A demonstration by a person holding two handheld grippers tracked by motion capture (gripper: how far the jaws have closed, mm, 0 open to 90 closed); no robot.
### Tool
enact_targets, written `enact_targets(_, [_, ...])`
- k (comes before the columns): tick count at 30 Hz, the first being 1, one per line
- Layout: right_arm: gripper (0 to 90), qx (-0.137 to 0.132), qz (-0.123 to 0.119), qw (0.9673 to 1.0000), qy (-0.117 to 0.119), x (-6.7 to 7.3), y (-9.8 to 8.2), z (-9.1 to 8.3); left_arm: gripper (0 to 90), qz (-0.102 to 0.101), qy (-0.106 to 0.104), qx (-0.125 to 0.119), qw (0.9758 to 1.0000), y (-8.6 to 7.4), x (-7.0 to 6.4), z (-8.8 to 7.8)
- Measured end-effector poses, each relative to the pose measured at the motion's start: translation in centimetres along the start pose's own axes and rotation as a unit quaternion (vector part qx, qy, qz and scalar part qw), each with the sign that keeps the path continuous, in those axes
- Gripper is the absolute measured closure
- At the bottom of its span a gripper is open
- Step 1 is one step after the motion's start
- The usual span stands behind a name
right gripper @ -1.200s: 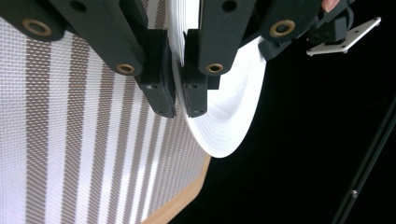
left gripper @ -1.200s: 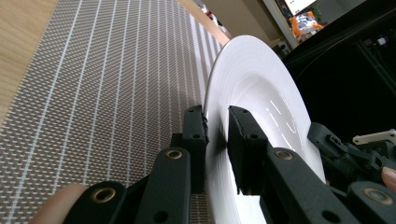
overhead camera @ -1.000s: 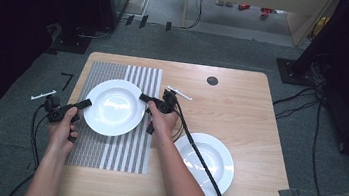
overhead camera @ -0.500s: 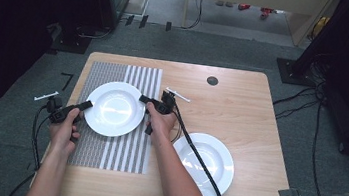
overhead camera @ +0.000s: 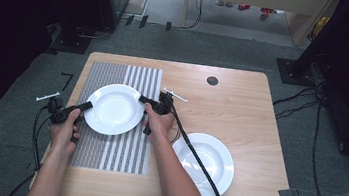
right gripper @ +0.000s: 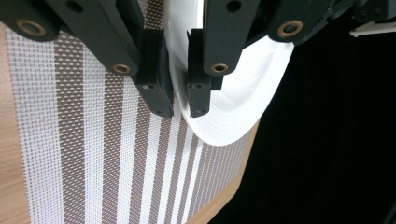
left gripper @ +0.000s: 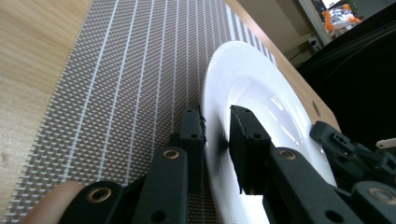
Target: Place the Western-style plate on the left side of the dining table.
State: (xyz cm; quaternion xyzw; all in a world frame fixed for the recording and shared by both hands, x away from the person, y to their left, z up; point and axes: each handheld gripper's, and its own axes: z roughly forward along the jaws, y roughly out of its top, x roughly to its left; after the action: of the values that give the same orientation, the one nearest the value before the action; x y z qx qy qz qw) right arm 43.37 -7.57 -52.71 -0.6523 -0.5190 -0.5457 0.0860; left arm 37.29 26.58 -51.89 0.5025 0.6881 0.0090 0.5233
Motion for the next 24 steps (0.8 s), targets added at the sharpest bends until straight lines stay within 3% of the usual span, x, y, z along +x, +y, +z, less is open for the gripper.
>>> enact_targets(4, [79.1, 0.003, -0.020, 0.9998, -0.004, 0.2, 0.0, 0.0, 76.2, 0.000, -0.003, 0.000, 1.0000, 0.0, 0.0, 0.0])
enact_targets(9, [63.3, 0.009, -0.058, 0.9982, -0.014, 0.9, 0.1, 0.0, 66.6, 0.005, -0.009, 0.000, 0.9999, 0.0, -0.2, -0.2])
enact_targets(15, [52.4, -0.008, -0.118, 0.9923, -0.037, 1.7, 0.5, -0.9, 51.7, 0.028, 0.002, -0.014, 0.9995, 0.1, -1.3, -0.8])
enact_targets(20, [50.4, -0.011, -0.164, 0.9851, -0.051, 2.8, 1.0, -2.4, 43.2, 0.058, 0.025, -0.032, 0.9975, 0.2, -2.6, -1.6])
enact_targets(24, [47.4, -0.012, -0.167, 0.9852, -0.036, 3.3, 1.4, -3.6, 37.3, 0.077, 0.020, -0.035, 0.9962, 0.0, -3.8, -2.0])
